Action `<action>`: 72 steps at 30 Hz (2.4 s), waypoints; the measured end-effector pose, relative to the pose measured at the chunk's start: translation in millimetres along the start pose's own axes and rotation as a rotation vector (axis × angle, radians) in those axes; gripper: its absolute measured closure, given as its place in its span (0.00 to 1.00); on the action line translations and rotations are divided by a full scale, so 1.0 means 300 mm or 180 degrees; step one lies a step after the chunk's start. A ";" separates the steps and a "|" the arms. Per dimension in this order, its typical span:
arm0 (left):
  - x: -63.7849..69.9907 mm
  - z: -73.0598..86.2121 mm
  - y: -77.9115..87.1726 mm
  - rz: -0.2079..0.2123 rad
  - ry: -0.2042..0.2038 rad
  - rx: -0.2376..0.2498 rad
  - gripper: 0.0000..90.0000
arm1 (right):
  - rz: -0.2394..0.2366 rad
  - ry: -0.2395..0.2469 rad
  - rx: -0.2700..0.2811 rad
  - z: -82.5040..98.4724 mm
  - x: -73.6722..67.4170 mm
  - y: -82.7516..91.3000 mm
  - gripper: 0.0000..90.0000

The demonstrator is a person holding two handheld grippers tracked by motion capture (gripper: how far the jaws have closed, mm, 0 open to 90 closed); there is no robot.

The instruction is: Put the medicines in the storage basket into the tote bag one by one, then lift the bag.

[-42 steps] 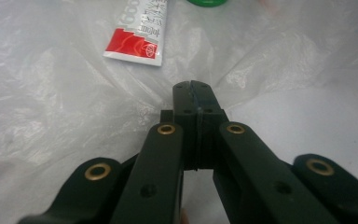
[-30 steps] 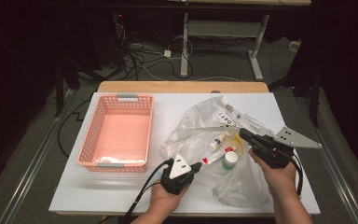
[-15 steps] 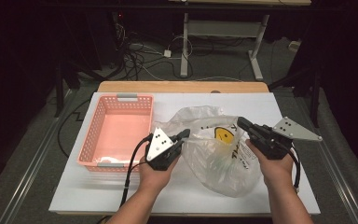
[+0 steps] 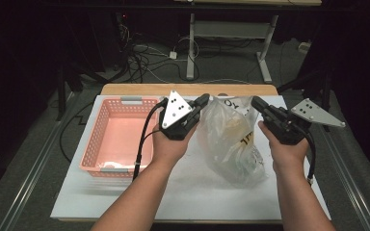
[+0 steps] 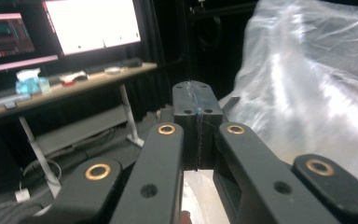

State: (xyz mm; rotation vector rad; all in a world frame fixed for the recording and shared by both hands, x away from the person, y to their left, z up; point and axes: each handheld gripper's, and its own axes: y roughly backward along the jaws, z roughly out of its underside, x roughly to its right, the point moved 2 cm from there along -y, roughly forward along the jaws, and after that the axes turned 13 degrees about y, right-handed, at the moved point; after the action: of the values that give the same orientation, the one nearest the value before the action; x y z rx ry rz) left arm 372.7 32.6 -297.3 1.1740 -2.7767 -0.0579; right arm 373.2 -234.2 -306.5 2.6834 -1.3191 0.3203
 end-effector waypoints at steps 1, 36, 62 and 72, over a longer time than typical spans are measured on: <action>0.000 -0.012 -0.004 0.0001 -0.0015 0.0015 0.98 | 0.0017 0.0015 0.0015 -0.010 0.006 0.000 1.00; -0.068 -0.196 -0.180 -0.0085 0.0014 -0.0058 0.98 | 0.0514 0.0108 0.0084 -0.157 0.203 0.046 1.00; -0.031 0.110 0.037 0.0050 0.0309 -0.0604 0.38 | 0.0438 0.0137 -0.0114 -0.087 0.187 0.124 0.80; 0.001 0.296 0.028 0.0203 0.0548 -0.0883 0.23 | 0.0343 0.0198 -0.0160 -0.084 0.171 0.209 0.65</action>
State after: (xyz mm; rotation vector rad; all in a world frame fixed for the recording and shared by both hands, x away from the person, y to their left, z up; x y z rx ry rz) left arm 354.8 36.9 -384.5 0.9724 -2.5521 -0.3096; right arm 350.7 -306.3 -267.8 2.5456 -1.4366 0.3743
